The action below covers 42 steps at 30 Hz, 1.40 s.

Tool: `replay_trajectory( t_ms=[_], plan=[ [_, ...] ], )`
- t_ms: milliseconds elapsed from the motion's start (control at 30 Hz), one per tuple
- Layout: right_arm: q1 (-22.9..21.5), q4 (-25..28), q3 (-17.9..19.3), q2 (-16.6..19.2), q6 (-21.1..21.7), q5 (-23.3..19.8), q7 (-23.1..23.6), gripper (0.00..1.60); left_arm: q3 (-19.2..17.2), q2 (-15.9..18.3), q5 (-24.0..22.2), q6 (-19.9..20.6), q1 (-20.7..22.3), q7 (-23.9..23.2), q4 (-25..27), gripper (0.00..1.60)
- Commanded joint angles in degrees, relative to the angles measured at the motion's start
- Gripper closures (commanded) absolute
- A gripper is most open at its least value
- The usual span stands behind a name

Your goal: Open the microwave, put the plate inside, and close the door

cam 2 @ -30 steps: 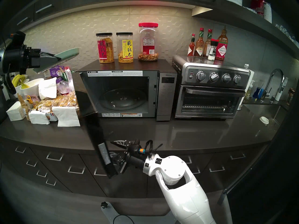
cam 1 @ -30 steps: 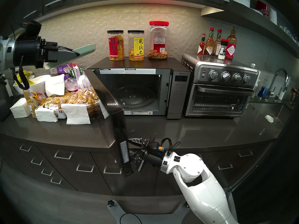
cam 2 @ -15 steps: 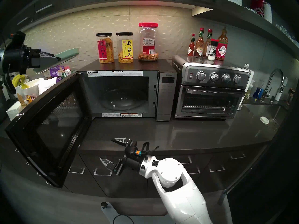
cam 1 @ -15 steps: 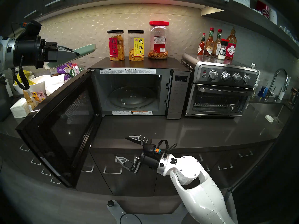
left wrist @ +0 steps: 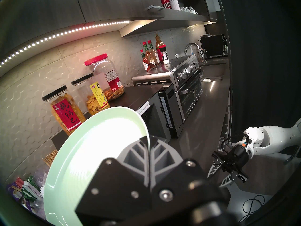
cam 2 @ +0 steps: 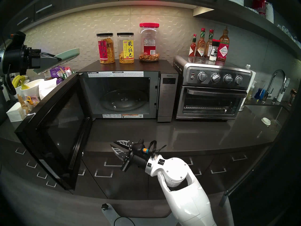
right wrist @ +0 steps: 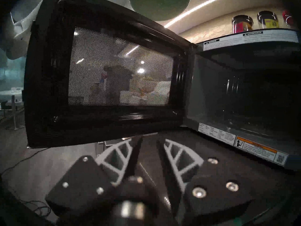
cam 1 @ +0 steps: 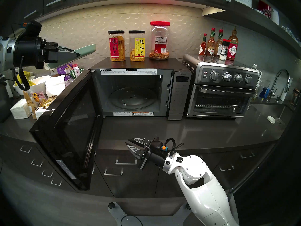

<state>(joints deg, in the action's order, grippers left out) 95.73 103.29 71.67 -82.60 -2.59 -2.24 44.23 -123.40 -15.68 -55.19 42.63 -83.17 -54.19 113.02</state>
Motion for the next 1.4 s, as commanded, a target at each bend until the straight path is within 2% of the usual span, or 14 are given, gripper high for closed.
replay_trajectory(
  t_ms=[0, 100, 567, 733, 800, 867, 900, 1067, 1267, 1367],
  plan=[
    [-0.5, 0.5, 1.0, -0.2, -0.6, -1.4, 0.5, 0.75, -0.8, 0.0, 0.1, 0.1, 0.4, -0.1, 0.1, 1.6],
    [-0.3, 0.4, 1.5, 0.0, -0.8, -1.7, 0.8, 0.82, -0.8, 0.0, 0.1, 0.1, 0.4, -0.1, 0.1, 1.6],
    [0.2, 0.7, 2.7, -0.3, -0.7, -2.1, 1.8, 0.81, -0.8, 0.0, 0.1, 0.1, 0.4, -0.1, 0.1, 1.6],
    [-0.3, 0.9, 5.0, -0.4, -0.3, -2.9, 1.7, 0.79, -0.8, 0.0, 0.1, 0.1, 0.4, -0.1, 0.1, 1.6],
    [-0.6, 1.0, 5.8, -0.2, -0.3, -3.2, 1.8, 0.72, -0.8, 0.0, 0.1, 0.0, 0.4, -0.1, 0.1, 1.6],
    [-0.9, 0.9, 6.7, 0.0, -0.2, -3.6, 2.1, 0.48, -0.7, 0.0, 0.1, 0.0, 0.4, -0.1, 0.1, 1.6],
    [-0.9, 1.0, 7.3, 0.1, -0.3, -3.7, 2.1, 0.43, -0.7, 0.0, 0.1, 0.0, 0.4, -0.1, 0.1, 1.6],
    [-1.1, 1.3, 9.6, 0.4, 0.2, -4.8, 2.2, 0.34, -0.7, 0.0, 0.1, 0.0, 0.4, -0.1, 0.1, 1.6],
    [-1.3, 1.3, 14.0, 1.0, 0.6, -6.8, 2.3, 0.01, -0.7, 0.0, 0.0, 0.0, 0.4, -0.1, 0.1, 1.6],
    [-1.2, 0.9, 16.1, 1.3, 1.2, -7.9, 2.6, 0.0, -0.7, 0.0, 0.1, 0.0, 0.4, -0.1, 0.1, 1.6]
  ],
)
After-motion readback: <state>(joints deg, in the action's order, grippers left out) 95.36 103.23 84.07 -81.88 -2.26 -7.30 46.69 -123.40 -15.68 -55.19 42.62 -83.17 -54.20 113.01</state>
